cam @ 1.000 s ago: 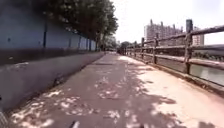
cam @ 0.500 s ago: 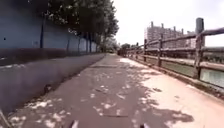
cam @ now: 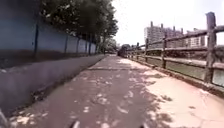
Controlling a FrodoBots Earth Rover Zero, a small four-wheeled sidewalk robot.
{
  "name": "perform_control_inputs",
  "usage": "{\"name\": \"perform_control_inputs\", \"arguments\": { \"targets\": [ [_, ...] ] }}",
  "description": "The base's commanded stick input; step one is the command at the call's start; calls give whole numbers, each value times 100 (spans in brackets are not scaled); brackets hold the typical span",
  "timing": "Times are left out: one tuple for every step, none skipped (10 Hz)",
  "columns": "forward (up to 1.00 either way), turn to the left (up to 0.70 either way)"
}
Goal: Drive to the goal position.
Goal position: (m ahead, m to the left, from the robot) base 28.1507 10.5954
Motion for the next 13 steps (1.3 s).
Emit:
{"name": "perform_control_inputs", "arguments": {
  "targets": [
    [70,0],
    [70,0],
    [70,0],
    [70,0],
    [70,0],
    [70,0],
    [70,0],
    [70,0],
    [70,0],
    [70,0],
    [70,0],
    [70,0],
    [70,0]
  ]
}}
